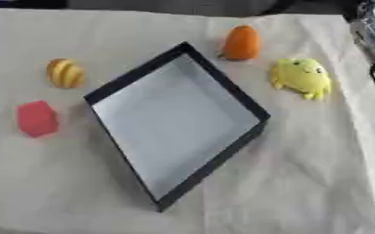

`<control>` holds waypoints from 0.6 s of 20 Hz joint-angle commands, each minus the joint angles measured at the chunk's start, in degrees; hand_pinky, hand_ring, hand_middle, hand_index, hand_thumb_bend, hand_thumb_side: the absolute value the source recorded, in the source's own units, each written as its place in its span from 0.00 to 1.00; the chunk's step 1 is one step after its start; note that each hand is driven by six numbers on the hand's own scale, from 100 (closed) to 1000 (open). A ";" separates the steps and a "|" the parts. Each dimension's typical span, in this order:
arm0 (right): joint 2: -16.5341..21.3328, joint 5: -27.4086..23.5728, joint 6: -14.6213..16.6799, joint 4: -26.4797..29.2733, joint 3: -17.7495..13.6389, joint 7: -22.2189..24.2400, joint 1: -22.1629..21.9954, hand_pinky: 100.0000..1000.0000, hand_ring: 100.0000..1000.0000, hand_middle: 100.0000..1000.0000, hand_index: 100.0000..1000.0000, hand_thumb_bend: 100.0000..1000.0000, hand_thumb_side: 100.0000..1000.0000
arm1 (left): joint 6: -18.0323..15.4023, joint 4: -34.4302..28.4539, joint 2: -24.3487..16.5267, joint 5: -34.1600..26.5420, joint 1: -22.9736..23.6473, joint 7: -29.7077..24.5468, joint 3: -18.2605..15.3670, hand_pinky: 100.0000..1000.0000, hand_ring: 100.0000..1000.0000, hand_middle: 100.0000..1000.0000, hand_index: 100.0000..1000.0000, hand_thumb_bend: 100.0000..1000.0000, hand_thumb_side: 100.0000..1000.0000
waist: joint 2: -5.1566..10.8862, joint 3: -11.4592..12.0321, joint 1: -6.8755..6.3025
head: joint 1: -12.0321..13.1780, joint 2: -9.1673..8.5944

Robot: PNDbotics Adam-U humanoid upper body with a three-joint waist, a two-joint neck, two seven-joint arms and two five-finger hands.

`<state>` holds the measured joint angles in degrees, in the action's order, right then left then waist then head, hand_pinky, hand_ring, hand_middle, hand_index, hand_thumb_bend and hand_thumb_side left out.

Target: Pick up objects on the table and place them in the box.

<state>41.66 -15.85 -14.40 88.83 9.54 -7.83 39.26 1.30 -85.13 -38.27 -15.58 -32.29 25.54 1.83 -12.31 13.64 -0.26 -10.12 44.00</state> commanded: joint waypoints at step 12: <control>-4.30 -3.92 0.97 -1.89 -2.36 -7.22 0.84 0.85 0.80 0.84 0.91 0.18 0.54 | 0.74 0.66 0.32 -4.29 -1.07 0.57 -0.65 0.84 0.85 0.89 0.91 0.65 0.60 | 0.16 -0.11 0.62 | 0.45 0.12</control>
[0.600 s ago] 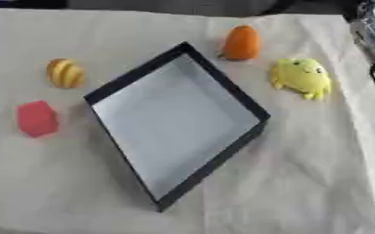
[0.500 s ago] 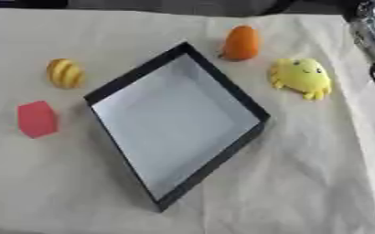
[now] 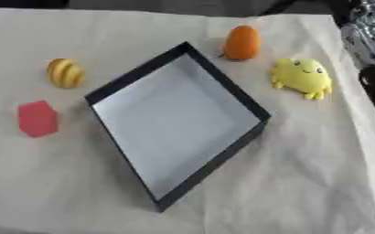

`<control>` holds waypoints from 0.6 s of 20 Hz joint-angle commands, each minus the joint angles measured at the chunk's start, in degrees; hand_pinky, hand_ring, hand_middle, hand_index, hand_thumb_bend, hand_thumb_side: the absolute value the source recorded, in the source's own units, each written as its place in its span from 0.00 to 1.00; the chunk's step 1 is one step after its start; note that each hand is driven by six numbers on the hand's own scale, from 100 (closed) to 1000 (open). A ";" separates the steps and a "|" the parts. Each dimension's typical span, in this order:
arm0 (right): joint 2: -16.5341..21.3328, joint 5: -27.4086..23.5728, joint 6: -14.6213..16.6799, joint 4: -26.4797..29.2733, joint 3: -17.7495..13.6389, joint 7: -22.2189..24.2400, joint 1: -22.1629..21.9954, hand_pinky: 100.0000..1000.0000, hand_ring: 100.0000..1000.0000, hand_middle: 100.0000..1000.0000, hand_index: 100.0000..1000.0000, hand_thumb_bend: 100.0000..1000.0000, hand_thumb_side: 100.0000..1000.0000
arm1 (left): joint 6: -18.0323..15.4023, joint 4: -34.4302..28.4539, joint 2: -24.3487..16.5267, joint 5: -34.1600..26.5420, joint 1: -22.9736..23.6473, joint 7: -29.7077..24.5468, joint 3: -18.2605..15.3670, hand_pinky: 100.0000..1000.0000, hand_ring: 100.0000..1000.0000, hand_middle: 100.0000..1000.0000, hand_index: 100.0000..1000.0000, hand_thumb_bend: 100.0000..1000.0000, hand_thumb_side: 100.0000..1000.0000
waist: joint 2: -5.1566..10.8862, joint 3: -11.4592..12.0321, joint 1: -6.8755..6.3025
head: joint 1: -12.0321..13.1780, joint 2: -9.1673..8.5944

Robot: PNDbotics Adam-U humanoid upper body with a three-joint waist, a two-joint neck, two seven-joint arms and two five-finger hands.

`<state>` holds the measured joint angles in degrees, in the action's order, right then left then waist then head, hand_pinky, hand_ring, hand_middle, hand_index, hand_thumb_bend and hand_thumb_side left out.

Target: Pick up objects on the table and place them in the box.

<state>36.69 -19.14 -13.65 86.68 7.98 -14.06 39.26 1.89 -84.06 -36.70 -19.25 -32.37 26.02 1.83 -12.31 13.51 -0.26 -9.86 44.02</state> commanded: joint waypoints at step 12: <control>1.78 -1.26 0.55 1.41 -2.36 -2.02 -1.22 0.85 0.79 0.83 0.91 0.22 0.52 | 10.12 -11.02 -17.02 8.84 9.45 -9.69 11.14 0.88 0.86 0.86 0.93 0.59 0.65 | -0.70 0.71 -0.05 | 0.34 0.10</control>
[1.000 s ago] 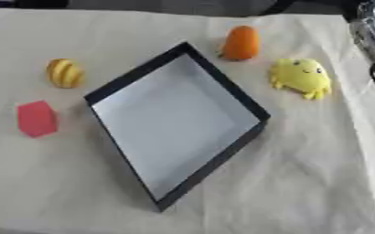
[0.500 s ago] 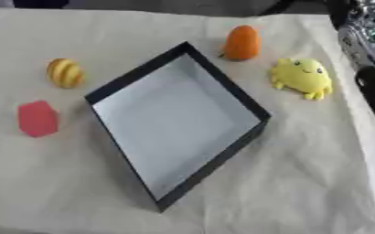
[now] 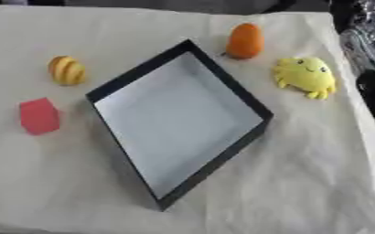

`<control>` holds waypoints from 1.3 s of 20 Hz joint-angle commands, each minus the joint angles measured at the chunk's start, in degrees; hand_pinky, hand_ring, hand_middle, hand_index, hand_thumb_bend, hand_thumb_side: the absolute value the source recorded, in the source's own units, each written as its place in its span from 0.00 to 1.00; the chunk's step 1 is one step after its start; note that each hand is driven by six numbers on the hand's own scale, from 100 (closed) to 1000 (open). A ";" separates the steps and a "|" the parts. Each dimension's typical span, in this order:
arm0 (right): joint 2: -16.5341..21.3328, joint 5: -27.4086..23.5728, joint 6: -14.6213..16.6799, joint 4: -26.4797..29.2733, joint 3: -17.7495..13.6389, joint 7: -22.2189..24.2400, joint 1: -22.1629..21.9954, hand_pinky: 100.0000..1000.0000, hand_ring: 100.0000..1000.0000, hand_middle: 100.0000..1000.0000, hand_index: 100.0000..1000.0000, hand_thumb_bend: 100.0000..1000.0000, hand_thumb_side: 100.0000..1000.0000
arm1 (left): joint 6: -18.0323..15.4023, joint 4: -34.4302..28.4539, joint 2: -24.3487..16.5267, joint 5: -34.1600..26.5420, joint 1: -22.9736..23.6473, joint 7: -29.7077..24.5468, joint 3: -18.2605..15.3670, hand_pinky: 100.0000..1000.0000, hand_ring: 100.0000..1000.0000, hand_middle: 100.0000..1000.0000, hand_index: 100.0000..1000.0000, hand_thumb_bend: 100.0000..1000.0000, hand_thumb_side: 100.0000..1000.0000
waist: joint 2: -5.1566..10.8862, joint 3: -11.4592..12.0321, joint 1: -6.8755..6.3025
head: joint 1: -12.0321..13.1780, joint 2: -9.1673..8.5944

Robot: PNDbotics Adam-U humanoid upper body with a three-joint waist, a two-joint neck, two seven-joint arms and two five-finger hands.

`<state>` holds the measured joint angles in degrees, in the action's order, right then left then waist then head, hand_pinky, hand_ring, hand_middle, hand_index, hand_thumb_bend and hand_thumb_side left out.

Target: Pick up objects on the table and place them in the box.

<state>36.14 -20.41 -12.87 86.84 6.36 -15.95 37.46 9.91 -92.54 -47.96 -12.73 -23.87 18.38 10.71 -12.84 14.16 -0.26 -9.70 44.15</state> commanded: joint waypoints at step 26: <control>2.62 -0.20 -1.00 0.72 0.18 0.64 -0.07 0.84 0.78 0.81 0.91 0.22 0.53 | 1.71 -9.67 -14.45 20.80 5.13 -26.74 6.87 0.91 0.86 0.81 0.90 0.56 0.24 | -0.37 -0.12 0.55 | 2.70 -0.55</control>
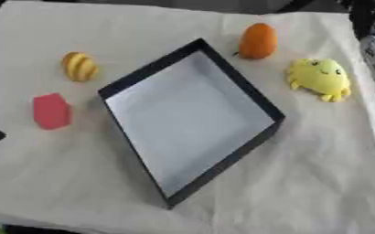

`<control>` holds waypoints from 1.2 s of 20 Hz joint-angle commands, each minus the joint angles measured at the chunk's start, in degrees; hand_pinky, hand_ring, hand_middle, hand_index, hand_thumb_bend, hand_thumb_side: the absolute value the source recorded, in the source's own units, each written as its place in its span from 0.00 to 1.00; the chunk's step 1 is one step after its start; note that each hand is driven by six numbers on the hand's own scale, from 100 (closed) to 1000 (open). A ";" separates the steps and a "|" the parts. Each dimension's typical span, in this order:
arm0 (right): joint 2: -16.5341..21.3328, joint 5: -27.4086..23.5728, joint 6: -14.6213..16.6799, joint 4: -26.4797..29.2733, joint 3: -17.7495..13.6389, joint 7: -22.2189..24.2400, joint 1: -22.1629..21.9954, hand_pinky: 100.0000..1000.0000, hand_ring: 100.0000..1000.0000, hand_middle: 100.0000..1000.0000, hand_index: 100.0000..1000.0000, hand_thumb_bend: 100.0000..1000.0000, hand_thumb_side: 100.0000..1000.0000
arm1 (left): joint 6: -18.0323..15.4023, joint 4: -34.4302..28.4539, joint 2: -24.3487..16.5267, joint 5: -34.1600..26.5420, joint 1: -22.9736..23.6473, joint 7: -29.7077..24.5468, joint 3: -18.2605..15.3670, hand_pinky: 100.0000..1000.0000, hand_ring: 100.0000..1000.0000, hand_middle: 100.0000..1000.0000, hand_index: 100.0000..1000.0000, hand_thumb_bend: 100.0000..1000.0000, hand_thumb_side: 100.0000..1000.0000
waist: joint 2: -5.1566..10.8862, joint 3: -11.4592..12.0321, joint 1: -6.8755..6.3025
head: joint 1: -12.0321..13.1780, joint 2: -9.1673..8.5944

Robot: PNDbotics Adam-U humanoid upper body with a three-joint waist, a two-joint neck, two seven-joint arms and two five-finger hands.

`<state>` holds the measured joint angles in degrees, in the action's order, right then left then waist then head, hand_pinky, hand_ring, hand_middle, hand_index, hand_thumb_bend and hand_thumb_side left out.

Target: Pick up objects on the table and place them in the box.

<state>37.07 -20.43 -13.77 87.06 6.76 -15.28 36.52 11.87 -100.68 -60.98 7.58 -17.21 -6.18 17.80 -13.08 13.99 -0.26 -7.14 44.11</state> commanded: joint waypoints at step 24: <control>1.42 0.25 -0.48 0.03 0.57 0.53 1.49 0.84 0.78 0.81 0.91 0.22 0.53 | 2.95 3.32 4.25 -3.80 -16.43 -25.66 3.05 0.92 0.87 0.83 0.89 0.52 0.24 | -1.25 -0.77 0.47 | 0.20 -0.43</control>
<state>37.06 -20.43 -14.24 86.68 7.52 -14.78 36.87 14.63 -97.59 -55.84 3.62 -32.70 -30.63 21.93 -14.21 13.27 -0.26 -7.12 44.11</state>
